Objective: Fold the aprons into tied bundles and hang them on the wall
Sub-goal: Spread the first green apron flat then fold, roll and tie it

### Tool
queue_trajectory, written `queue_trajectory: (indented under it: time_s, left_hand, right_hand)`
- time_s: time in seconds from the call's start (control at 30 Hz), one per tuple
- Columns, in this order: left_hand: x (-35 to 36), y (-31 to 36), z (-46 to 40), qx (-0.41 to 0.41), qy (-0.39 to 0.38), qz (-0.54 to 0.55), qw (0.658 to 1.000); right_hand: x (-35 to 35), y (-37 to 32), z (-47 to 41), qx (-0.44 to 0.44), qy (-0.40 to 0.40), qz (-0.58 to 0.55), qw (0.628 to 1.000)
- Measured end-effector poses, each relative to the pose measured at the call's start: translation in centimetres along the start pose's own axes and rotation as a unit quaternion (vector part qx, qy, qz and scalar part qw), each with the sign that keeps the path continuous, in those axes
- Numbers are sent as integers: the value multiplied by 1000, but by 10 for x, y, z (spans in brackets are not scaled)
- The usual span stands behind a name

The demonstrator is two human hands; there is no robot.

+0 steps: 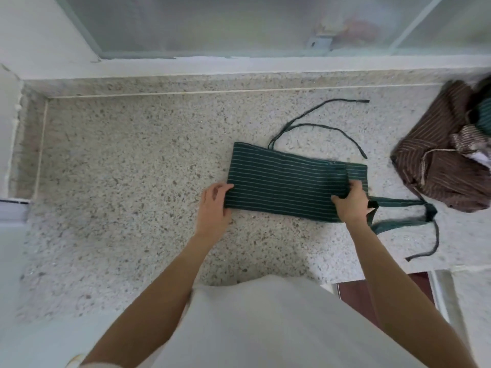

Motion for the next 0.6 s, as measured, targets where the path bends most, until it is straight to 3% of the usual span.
queue_trajectory:
  time_s: [0.2,0.33,0.47,0.53,0.6]
  left_hand:
    - [-5,12,-7,-15,-46,15,999]
    - [6,22,-5,105,-56,-74,990]
    - [18,34,-4,241,-27,-179,953]
    - [20,34,-4,223,-44,-164,960]
    - [19,27,-9,117,-64,-69,989]
  right_hand:
    - [1,17,-6,65,39,-99,992]
    - [-18,28,-9,33,85,-17,996]
    - [-19,54,-5,53,95,55,993]
    - [-16,61,-5,61,91,76,991]
    - [-14,65,-7,70,86,76,991]
Point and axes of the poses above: each hand's wrist, its own z-axis away from the middle knuckle, its own x-axis out of the palm, y = z × x, the point moved 5 cm from there along -z, towards the middle knuckle, and after that the axes turned 11 degrees about -x, right-handed, at the moved point
